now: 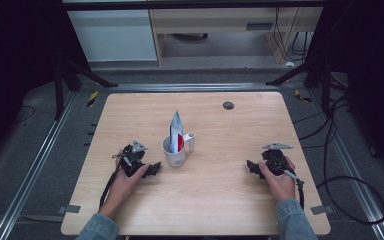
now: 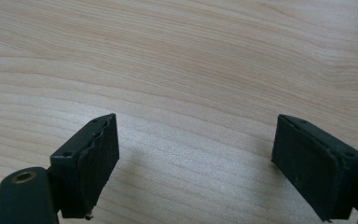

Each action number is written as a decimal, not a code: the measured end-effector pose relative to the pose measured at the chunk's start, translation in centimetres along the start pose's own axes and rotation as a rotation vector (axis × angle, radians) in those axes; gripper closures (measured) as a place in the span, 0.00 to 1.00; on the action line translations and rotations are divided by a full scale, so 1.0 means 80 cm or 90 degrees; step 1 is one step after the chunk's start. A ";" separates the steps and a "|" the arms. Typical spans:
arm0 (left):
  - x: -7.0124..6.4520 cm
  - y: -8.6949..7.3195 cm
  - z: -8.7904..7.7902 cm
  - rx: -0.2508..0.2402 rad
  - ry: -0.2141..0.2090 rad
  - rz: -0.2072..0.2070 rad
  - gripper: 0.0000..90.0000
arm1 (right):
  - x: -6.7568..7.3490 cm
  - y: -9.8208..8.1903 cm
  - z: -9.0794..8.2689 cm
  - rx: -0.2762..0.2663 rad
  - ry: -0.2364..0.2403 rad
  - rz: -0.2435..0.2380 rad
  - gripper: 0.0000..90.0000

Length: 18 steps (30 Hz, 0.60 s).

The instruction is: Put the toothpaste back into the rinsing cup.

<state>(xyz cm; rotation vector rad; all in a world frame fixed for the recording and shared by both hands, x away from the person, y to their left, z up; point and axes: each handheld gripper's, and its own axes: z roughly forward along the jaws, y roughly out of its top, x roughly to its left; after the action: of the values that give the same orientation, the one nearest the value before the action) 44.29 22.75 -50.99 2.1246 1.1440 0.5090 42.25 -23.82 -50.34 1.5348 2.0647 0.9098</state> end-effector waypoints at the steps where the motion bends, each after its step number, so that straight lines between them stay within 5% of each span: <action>1: 0.000 0.000 0.000 0.000 0.000 0.000 0.00 | 0.000 0.000 0.002 0.004 -0.002 0.002 0.16; 12: 0.000 0.000 0.000 0.000 0.000 0.000 0.00 | 0.002 -0.005 0.012 -0.036 -0.032 -0.003 0.13; 18: 0.000 0.000 0.000 0.000 0.000 0.000 0.00 | 0.003 -0.004 0.016 -0.023 -0.054 0.002 0.03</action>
<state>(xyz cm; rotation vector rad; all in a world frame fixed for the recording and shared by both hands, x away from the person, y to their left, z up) 44.29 22.74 -50.99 2.1244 1.1441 0.5097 42.81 -23.35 -51.41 1.5314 1.9771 0.8639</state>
